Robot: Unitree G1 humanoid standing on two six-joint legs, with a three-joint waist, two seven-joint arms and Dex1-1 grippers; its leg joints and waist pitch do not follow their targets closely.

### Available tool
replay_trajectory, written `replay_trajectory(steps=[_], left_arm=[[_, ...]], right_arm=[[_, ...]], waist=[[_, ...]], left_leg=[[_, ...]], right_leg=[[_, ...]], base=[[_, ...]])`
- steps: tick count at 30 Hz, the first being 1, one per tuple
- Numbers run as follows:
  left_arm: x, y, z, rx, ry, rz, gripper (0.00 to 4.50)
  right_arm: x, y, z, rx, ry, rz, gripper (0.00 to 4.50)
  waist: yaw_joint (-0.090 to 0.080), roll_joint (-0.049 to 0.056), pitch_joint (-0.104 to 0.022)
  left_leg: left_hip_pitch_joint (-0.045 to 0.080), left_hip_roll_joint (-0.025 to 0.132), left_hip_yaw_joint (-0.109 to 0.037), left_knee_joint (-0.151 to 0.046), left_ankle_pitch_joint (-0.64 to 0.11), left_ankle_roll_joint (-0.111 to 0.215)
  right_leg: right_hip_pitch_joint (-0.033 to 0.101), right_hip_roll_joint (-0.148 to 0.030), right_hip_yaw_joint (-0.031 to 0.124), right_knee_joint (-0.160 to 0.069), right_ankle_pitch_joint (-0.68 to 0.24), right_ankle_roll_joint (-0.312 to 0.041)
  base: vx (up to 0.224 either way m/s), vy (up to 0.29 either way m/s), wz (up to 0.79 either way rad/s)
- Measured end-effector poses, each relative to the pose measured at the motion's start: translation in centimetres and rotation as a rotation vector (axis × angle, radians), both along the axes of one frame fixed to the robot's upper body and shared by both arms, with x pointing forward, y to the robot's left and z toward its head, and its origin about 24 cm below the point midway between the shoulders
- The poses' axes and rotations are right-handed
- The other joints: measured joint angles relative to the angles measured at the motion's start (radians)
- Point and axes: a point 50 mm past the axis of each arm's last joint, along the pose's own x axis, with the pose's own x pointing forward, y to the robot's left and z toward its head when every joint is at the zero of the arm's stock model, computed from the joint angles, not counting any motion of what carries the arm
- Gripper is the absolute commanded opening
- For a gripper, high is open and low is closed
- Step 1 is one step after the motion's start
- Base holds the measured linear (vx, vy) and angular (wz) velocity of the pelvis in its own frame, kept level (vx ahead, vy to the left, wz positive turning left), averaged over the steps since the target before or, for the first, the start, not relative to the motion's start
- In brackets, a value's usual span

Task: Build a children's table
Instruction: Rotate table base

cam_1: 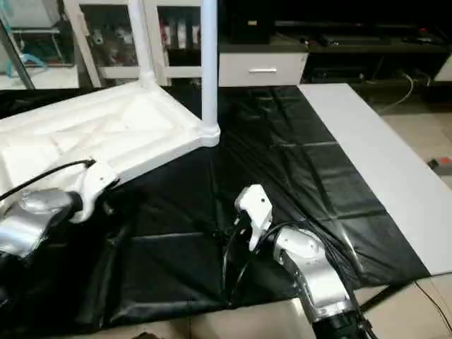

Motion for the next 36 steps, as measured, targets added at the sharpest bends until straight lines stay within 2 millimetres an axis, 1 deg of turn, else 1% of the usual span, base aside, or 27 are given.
replay_trajectory(steps=[3, 6, 7, 8, 9, 10, 11, 13, 15, 16, 17, 18, 19, 20, 22, 23, 24, 26, 28, 29, 30, 31, 33, 36], left_arm=[[0.6, -0.1, -0.2, 0.015, -0.051, 0.039, 4.48], [0.8, -0.4, -0.2, 0.007, -0.103, 0.058, 4.48], [0.6, -0.5, 0.0, -0.046, -0.137, 0.071, 4.48], [0.4, -1.0, 0.5, -0.127, -0.188, 0.076, 4.48], [0.3, -1.4, 0.9, -0.174, -0.218, 0.072, 4.48], [0.0, -1.6, 1.2, -0.217, -0.245, 0.061, 4.48], [-0.8, -1.8, 1.4, -0.251, -0.292, 0.032, 4.48], [-1.8, -1.9, 1.1, -0.281, -0.333, -0.003, 4.48], [-2.8, -2.0, 1.0, -0.326, -0.420, 0.001, 4.48], [-3.0, -2.1, 1.5, -0.338, -0.508, 0.031, 4.48], [-3.1, -1.9, 2.7, -0.328, -0.634, 0.069, 4.48], [-3.7, -1.1, 4.5, -0.258, -0.836, 0.158, 4.48], [-4.0, -0.6, 6.3, -0.227, -0.984, 0.200, 4.48], [-4.8, 0.2, 8.9, -0.151, -1.196, 0.274, 4.48], [-6.5, 0.7, 12.2, -0.061, -1.439, 0.359, 4.48], [-7.3, 0.7, 13.5, -0.036, -1.536, 0.388, 4.48], [-7.7, 0.5, 14.0, -0.030, -1.572, 0.397, 4.48], [-8.3, 0.6, 14.2, -0.003, -1.590, 0.436, 4.48], [-8.9, 1.3, 14.9, 0.025, -1.629, 0.493, 4.48], [-9.2, 1.8, 15.4, 0.045, -1.664, 0.532, 4.48], [-9.4, 2.2, 15.8, 0.057, -1.689, 0.556, 4.48], [-9.6, 2.4, 16.1, 0.068, -1.708, 0.573, 4.48], [-10.1, 3.0, 17.2, 0.117, -1.788, 0.627, 4.48], [-11.1, 4.0, 18.8, 0.144, -1.897, 0.747, 4.48]], right_arm=[[0.0, 0.0, 0.0, -0.010, -0.004, -0.006, 3.82], [-0.1, 0.1, 0.1, -0.010, -0.012, -0.011, 3.82], [-0.2, 0.2, 0.2, -0.008, -0.017, -0.008, 3.82], [-0.3, 0.2, 0.2, -0.008, -0.019, -0.012, 3.82], [-0.3, 0.2, 0.2, -0.007, -0.017, -0.016, 3.82], [-0.3, 0.2, 0.1, -0.005, -0.016, -0.021, 3.82], [-0.4, 0.2, 0.1, -0.001, -0.013, -0.027, 3.82], [-0.5, 0.1, -0.1, -0.002, -0.003, -0.030, 3.82], [-0.7, 0.0, -0.4, -0.005, 0.011, -0.033, 3.82], [-0.7, 0.0, -0.5, -0.005, 0.013, -0.033, 3.82], [-0.7, 0.1, -0.4, -0.004, 0.012, -0.030, 3.82], [-0.6, 0.4, -0.2, 0.004, 0.005, -0.022, 3.82], [-0.6, 0.3, -0.3, 0.001, 0.006, -0.024, 3.82], [-0.4, 0.3, -0.2, -0.001, 0.004, -0.026, 3.82], [-0.1, 0.3, -0.1, -0.002, 0.000, -0.029, 3.82], [0.1, 0.3, 0.0, -0.002, -0.001, -0.032, 3.82], [0.1, 0.3, 0.0, -0.001, 0.000, -0.033, 3.82], [0.3, 0.4, 0.0, 0.002, -0.002, -0.031, 3.82], [0.4, 0.5, 0.0, 0.006, -0.002, -0.028, 3.82], [0.4, 0.4, 0.0, 0.002, 0.000, -0.027, 3.82], [0.4, 0.4, 0.0, 0.000, 0.001, -0.025, 3.82], [0.5, 0.3, 0.0, -0.002, -0.001, -0.023, 3.82], [0.7, 0.4, 0.1, -0.003, -0.003, -0.013, 3.82], [1.1, 0.5, 0.1, -0.003, 0.002, -0.013, 3.82]], waist=[[0.001, 0.000, 0.000], [0.000, 0.001, 0.001], [0.000, 0.004, 0.002], [-0.001, 0.005, 0.003], [-0.001, 0.004, 0.003], [-0.001, 0.004, 0.002], [-0.002, 0.004, 0.002], [-0.003, 0.002, 0.001], [-0.001, -0.003, 0.001], [-0.001, -0.005, 0.001], [0.002, -0.011, 0.001], [-0.001, -0.014, 0.002], [-0.001, -0.018, 0.001], [-0.003, -0.021, -0.001], [-0.007, -0.026, -0.003], [-0.004, -0.029, -0.005], [-0.003, -0.032, -0.007], [0.001, -0.034, -0.007], [0.000, -0.047, -0.002], [-0.001, -0.057, -0.002], [-0.002, -0.062, -0.003], [-0.003, -0.067, -0.004], [-0.005, -0.076, -0.003], [-0.006, -0.085, -0.004]], left_leg=[[0.000, 0.000, 0.000, 0.000, 0.000, 0.000], [-0.002, 0.000, -0.001, 0.000, 0.000, 0.000], [-0.003, 0.000, -0.002, 0.000, 0.000, 0.000], [-0.003, 0.000, -0.002, 0.000, 0.000, 0.000], [-0.003, 0.000, -0.002, 0.000, 0.000, 0.000], [-0.003, 0.000, -0.001, 0.001, 0.000, 0.000], [-0.002, 0.000, -0.001, 0.001, 0.000, 0.000], [-0.003, 0.000, -0.001, 0.001, 0.000, 0.000], [-0.004, 0.000, -0.001, 0.001, 0.000, 0.000], [-0.005, 0.000, -0.001, 0.001, 0.000, 0.000], [-0.006, 0.001, -0.001, 0.001, 0.000, 0.000], [-0.007, 0.002, 0.000, 0.001, 0.000, 0.000], [-0.008, 0.003, -0.001, 0.001, 0.000, 0.000], [-0.008, 0.003, -0.001, 0.001, 0.000, 0.000], [-0.008, 0.003, 0.000, 0.000, -0.001, 0.001], [-0.007, 0.003, 0.000, 0.000, -0.001, 0.001], [-0.007, 0.003, 0.000, 0.000, -0.001, 0.001], [-0.007, 0.003, 0.000, 0.001, -0.001, 0.001], [-0.006, 0.003, 0.000, 0.001, -0.001, 0.000], [-0.005, 0.003, -0.001, 0.001, -0.001, 0.000], [-0.005, 0.003, -0.001, 0.001, 0.000, 0.000], [-0.004, 0.003, -0.001, 0.001, 0.000, 0.000], [-0.004, 0.003, -0.001, 0.002, 0.000, 0.000], [-0.004, 0.002, -0.002, 0.006, 0.000, 0.000]], right_leg=[[0.000, 0.000, -0.001, -0.001, 0.000, 0.000], [-0.001, -0.001, -0.002, -0.003, 0.000, 0.000], [-0.001, -0.001, -0.003, -0.004, 0.000, 0.000], [-0.001, -0.001, -0.002, -0.005, 0.000, 0.000], [0.000, -0.001, -0.003, -0.006, 0.000, 0.000], [0.000, -0.001, -0.002, -0.006, 0.000, 0.000], [0.000, -0.002, -0.002, -0.006, 0.000, 0.000], [-0.001, -0.001, -0.002, -0.006, 0.000, 0.000], [-0.002, -0.001, -0.002, -0.004, 0.001, -0.001], [-0.003, -0.001, -0.002, -0.004, 0.001, -0.001], [-0.003, -0.001, -0.003, -0.003, 0.002, -0.003], [-0.005, -0.001, -0.003, -0.002, 0.003, -0.004], [-0.005, 0.000, -0.004, -0.003, 0.002, -0.003], [-0.005, 0.001, -0.004, -0.003, 0.000, -0.001], [-0.005, 0.001, -0.003, -0.004, -0.001, 0.000], [-0.004, 0.000, -0.003, -0.004, -0.002, 0.000], [-0.004, 0.000, -0.003, -0.004, -0.002, 0.000], [-0.004, 0.000, -0.003, -0.004, -0.002, 0.000], [-0.004, 0.000, -0.003, -0.001, -0.005, 0.005], [-0.005, 0.000, -0.003, -0.001, -0.005, 0.005], [-0.004, 0.001, -0.004, -0.001, -0.004, 0.005], [-0.003, 0.000, -0.004, -0.001, -0.004, 0.005], [-0.003, 0.000, -0.003, -0.001, -0.004, 0.005], [-0.002, 0.000, -0.003, -0.001, -0.004, 0.005]], base=[[0.000, 0.000, 0.00], [0.000, 0.000, 0.00], [0.000, 0.000, 0.00], [0.000, 0.000, 0.00], [0.000, 0.000, 0.00], [0.000, 0.000, 0.00], [0.000, 0.000, 0.00], [0.000, 0.000, 0.00], [0.000, 0.000, 0.00], [0.000, 0.000, 0.00], [0.000, 0.000, 0.00], [0.000, 0.000, 0.00], [0.000, 0.000, 0.00], [0.000, 0.000, 0.00], [0.000, 0.000, 0.00], [0.000, 0.000, 0.00], [0.000, 0.000, 0.00], [0.000, 0.000, 0.00], [0.000, 0.000, 0.00], [0.000, 0.000, 0.00], [0.000, 0.000, 0.00], [0.000, 0.000, 0.00], [0.000, 0.000, 0.00], [0.000, 0.000, 0.00]])
